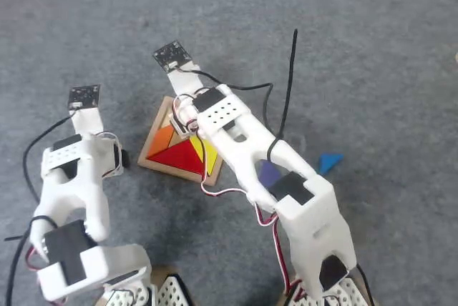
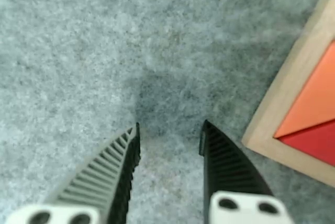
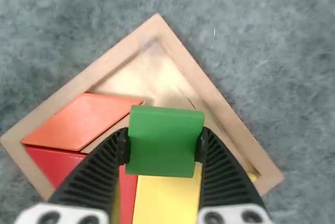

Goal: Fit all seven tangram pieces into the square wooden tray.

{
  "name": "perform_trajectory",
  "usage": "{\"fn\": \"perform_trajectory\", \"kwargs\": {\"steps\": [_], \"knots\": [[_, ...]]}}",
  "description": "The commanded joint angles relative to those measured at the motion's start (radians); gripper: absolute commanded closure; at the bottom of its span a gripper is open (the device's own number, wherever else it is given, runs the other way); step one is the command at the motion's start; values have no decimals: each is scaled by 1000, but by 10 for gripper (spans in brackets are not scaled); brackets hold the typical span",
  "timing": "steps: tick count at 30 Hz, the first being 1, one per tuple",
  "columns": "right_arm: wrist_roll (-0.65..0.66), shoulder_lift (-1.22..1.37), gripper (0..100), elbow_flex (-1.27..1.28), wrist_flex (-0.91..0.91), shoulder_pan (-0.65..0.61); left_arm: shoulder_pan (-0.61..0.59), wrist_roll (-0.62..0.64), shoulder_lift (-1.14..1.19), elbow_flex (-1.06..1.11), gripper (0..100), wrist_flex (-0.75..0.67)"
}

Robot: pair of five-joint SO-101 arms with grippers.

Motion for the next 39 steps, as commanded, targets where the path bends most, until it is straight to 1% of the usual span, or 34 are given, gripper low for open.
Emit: {"fn": "perform_trajectory", "kwargs": {"steps": [1, 16, 19, 24, 26, 39], "knots": [[18, -5, 990, -66, -1, -5, 8, 3, -41, -1, 818, -23], [71, 35, 985, -71, -1, -2, 8, 3, -40, -1, 818, -23], [74, 33, 950, -86, -1, -4, 8, 3, -40, -1, 818, -23], [74, 35, 823, -97, 7, -4, 8, 3, -40, -1, 818, -21], [74, 35, 789, -97, 7, -4, 8, 3, -40, -1, 818, -21], [74, 38, 786, -94, -7, -16, 8, 3, -40, -1, 818, -21]]}}
